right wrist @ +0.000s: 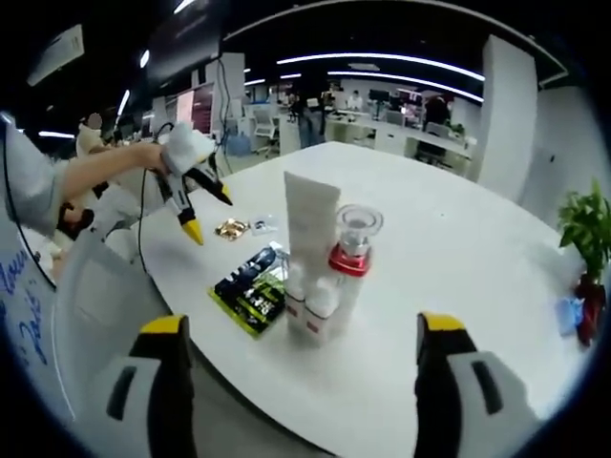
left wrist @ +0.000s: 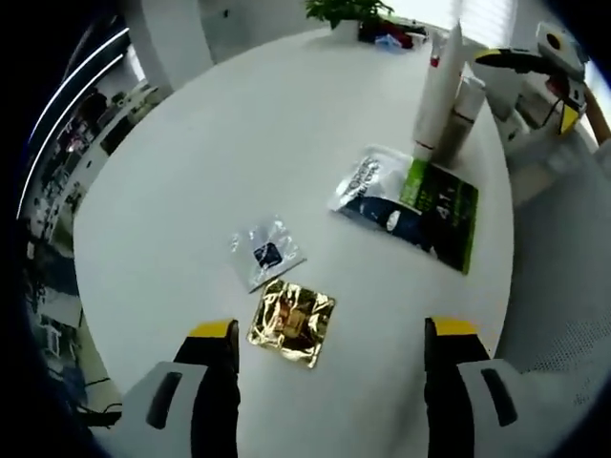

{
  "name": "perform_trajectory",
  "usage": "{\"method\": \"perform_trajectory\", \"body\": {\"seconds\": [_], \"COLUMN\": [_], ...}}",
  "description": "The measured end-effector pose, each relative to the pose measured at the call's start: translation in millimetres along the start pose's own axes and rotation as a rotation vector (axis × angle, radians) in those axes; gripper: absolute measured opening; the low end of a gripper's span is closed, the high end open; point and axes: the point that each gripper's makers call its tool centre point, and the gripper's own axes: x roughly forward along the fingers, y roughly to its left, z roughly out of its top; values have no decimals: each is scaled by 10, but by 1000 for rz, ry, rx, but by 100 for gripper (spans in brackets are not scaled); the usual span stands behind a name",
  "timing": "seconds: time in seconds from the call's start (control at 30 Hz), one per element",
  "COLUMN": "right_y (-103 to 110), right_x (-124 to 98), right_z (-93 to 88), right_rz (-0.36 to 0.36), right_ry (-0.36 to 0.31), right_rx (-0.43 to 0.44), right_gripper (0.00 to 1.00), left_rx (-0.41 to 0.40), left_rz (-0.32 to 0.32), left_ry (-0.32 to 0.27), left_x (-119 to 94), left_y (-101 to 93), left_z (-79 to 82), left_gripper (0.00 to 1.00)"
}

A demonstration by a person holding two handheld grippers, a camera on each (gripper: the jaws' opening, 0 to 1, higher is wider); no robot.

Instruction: Arrange the skincare products in the storage area until every visible bottle or jar stands upright without overlapping.

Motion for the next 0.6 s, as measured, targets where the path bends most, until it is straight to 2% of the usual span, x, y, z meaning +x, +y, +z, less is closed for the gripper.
{"method": "perform_trajectory", "body": {"seconds": [0.07,0.1,0.17,0.27,0.4,0.5,0.6], "right_y": [-11,-15,-30,-67,-92,-99,-109], "right_x": [-7,-10,-13,-12,-4,-2,2], "right_z": [-1,2,6,-6,-21,-37,-53], "right_rz": [-2,-3,-5,-11,-15,-14,-16], "right_ry": [-1,-3,-6,-2,2,7,11], "right_rx": [5,5,6,9,15,16,19], "right_gripper": [99,99,99,99,99,99,99], "left_rx": [6,35,58,60,114,118,127], "left_rz": [13,14,5,-15,-34,-45,-55], "left_ry": [8,15,30,39,57,93,95], "left_x": [17,25,40,79,132,163,187], "left_y": [51,74,84,91,92,107,122], "left_z": [0,-5,-24,-23,-24,-62,-53], "left_gripper": [76,72,67,67,59,55,53]}}
